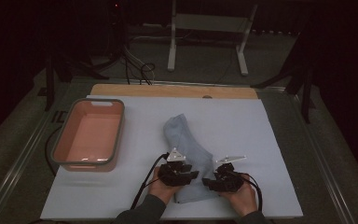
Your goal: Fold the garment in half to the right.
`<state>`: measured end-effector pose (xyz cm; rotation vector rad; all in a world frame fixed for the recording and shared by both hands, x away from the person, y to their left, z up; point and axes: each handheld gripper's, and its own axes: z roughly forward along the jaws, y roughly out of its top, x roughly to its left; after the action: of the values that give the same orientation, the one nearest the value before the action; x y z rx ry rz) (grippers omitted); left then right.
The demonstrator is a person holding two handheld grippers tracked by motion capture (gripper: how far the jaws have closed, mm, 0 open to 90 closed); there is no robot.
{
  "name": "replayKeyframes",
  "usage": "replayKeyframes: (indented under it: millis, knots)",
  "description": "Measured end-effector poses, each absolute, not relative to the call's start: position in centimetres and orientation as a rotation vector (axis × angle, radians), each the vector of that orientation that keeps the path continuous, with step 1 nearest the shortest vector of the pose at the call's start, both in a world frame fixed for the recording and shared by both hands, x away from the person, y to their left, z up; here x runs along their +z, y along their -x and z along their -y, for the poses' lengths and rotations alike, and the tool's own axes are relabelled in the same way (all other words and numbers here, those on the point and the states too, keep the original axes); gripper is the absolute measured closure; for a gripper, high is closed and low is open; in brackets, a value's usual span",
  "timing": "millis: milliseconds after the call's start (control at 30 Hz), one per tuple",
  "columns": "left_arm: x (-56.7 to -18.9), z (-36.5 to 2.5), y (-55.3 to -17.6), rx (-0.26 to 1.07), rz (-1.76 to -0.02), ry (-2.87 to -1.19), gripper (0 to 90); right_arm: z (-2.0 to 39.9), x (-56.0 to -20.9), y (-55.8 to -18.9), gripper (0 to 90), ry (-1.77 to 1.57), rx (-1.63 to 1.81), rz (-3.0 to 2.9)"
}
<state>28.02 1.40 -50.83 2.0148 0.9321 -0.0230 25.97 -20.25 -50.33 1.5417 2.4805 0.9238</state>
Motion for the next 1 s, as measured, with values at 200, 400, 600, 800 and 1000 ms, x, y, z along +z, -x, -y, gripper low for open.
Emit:
replayKeyframes:
  millis: [200, 400, 600, 800, 1000]
  knots:
    - [-50.8, -1.3, -28.2, -0.021, -0.934, -2.008, 59.4, 19.9, -50.3, -26.2, 70.7, -1.532, 0.94, -2.551]
    - [-50.6, -1.6, -28.2, -0.02, -0.927, -2.006, 57.5, 19.7, -50.1, -26.0, 76.8, -1.528, 0.925, -2.542]
    - [-49.6, -2.2, -28.6, 0.002, -0.902, -2.008, 52.8, 19.6, -50.1, -25.9, 77.0, -1.508, 0.915, -2.541]
    - [-48.2, -3.1, -29.3, 0.04, -0.906, -1.961, 45.7, 19.5, -50.1, -25.8, 76.9, -1.513, 0.913, -2.534]
    - [-47.0, -3.8, -30.4, 0.081, -0.931, -1.93, 38.6, 19.5, -50.1, -25.8, 76.6, -1.505, 0.909, -2.535]
